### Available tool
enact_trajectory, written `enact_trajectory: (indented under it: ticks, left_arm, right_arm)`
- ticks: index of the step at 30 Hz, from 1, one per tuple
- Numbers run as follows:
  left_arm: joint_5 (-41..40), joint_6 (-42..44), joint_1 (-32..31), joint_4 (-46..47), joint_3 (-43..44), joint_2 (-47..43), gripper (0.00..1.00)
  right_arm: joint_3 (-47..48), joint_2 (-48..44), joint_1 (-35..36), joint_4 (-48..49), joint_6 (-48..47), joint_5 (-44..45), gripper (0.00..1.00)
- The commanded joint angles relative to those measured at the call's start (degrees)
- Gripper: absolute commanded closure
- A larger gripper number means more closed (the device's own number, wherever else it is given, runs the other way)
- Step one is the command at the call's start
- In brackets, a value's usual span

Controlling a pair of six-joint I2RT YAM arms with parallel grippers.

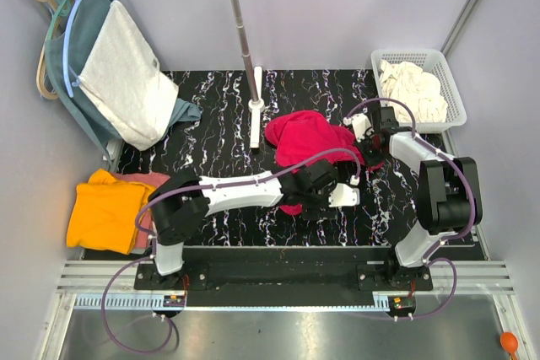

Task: Fold and stack the t-shirts
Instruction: Flatten the tshirt out

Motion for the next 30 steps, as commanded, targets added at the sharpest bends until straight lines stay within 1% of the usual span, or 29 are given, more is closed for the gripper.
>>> enact_trajectory:
  ticks: [1, 4, 9, 15, 22, 25, 26, 28, 29, 30]
  left_arm:
    - [0.19, 2.36, -0.11, 1.71, 1.6, 2.08, 0.14]
    - [0.02, 2.71, -0.11, 4.26, 2.21, 3.84, 0.17]
    - [-0.16, 3.42, -0.11, 4.88, 6.6, 8.23, 0.22]
    - [-0.6, 5.26, -0.03, 5.76, 10.65, 12.36, 0.25]
    - [0.02, 6.49, 0.5, 7.52, 12.5, 15.71, 0.32]
    - [0.98, 6.93, 1.29, 7.52, 13.03, 16.94, 0.38]
    - [1.25, 7.02, 1.64, 7.52, 13.12, 17.55, 0.43]
    - [2.12, 7.2, 1.99, 7.43, 13.29, 18.08, 0.49]
    - [2.3, 7.37, 2.34, 7.34, 13.29, 18.61, 0.55]
    - [2.83, 7.37, 2.52, 7.08, 13.29, 18.88, 0.57]
  right_arm:
    - [1.42, -0.16, -0.86, 0.2, -1.46, 0.69, 1.0]
    - [1.42, 0.36, -0.95, 0.2, -1.46, 0.07, 1.0]
    - [0.81, 0.28, -0.95, 0.2, -1.29, -0.81, 1.0]
    - [-0.16, -0.86, -0.95, 0.2, -1.73, -0.81, 1.0]
    - [-2.0, -2.18, -1.04, 0.11, -2.16, -1.16, 1.0]
    - [-2.79, -3.32, -1.04, 0.11, -2.25, -1.16, 1.0]
    - [-2.97, -4.02, -1.12, 0.11, -2.25, -1.16, 1.0]
    - [-3.32, -4.9, -1.13, 0.03, -2.17, -1.16, 1.0]
    - [-3.5, -5.69, -1.13, -0.15, -2.17, -1.25, 1.0]
    - [-3.68, -6.13, -1.04, -0.15, -2.17, -1.25, 1.0]
